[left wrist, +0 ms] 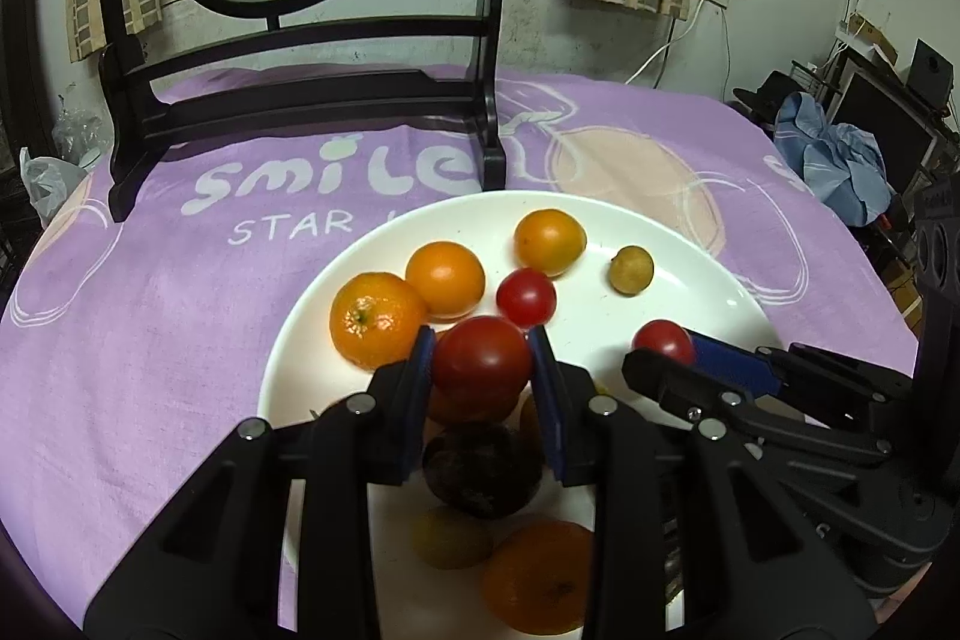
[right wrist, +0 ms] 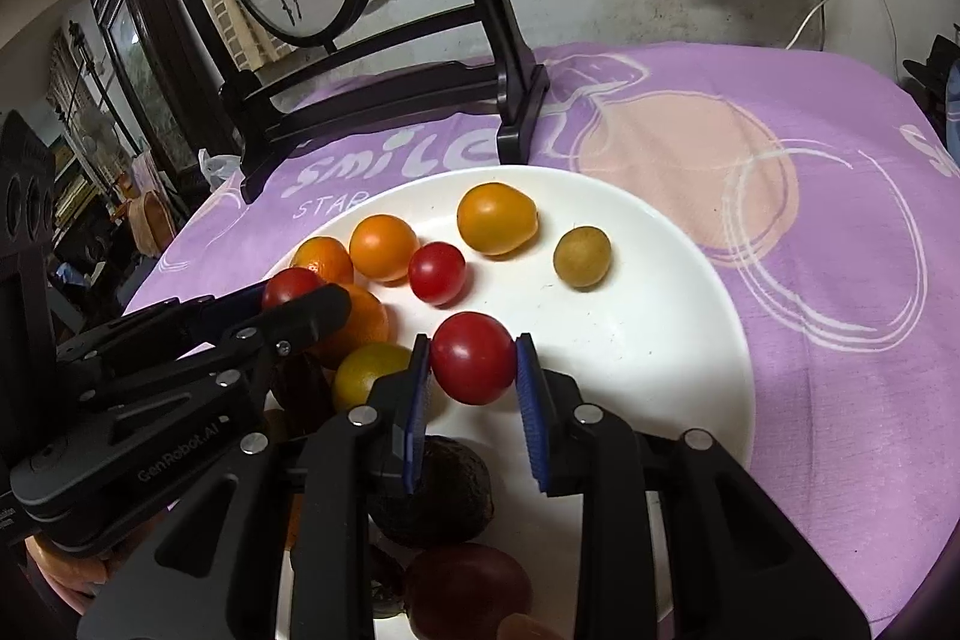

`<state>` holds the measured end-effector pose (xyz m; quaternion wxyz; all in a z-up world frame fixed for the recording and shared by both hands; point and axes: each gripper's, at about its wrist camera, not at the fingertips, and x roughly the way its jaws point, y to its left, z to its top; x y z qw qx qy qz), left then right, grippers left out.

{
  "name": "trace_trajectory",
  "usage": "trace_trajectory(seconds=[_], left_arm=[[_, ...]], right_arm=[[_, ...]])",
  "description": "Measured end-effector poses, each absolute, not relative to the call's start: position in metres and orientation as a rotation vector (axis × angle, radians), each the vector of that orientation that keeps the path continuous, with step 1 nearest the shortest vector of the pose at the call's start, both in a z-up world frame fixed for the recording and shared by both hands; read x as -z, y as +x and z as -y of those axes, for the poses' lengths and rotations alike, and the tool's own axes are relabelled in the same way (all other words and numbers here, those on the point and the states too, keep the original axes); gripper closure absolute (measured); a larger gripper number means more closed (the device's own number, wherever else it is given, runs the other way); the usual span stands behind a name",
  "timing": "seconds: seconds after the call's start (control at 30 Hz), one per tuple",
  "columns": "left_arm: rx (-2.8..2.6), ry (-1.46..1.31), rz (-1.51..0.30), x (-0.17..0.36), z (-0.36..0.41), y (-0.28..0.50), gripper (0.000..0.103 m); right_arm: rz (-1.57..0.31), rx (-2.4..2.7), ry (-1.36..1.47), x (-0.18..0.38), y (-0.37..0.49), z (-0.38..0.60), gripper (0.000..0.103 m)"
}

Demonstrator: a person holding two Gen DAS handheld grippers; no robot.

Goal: Organize fruits

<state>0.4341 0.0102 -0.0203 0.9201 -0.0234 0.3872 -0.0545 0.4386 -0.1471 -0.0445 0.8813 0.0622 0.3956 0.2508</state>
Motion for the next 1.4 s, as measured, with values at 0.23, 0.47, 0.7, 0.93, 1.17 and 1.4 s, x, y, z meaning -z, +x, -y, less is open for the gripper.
trace_trajectory(seconds=[0.23,0.47,0.7,0.93,1.17,1.4], left_arm=[[0.029,-0.007,-0.744,0.007,-0.009,0.421,0.034],[-0.01,-0.033,-0.693,-0.026,-0.019,0.384,0.012],[-0.008,-0.025,-0.653,-0.042,-0.025,0.321,0.002],[0.012,0.007,-0.674,-0.028,-0.026,0.251,0.002],[-0.002,0.03,-0.71,-0.004,-0.032,0.203,0.002],[-0.005,0.052,-0.724,0.008,-0.035,0.183,0.002]], right_arm=[[-0.801,-0.509,0.162,0.032,0.427,0.16,0.063],[-0.763,-0.502,0.172,0.007,0.395,0.172,0.043],[-0.756,-0.537,0.054,0.0,0.317,0.173,0.038],[-0.687,-0.539,-0.018,0.01,0.246,0.19,0.038],[-0.662,-0.51,-0.151,0.03,0.196,0.199,0.038],[-0.645,-0.502,-0.159,0.033,0.182,0.206,0.038]])
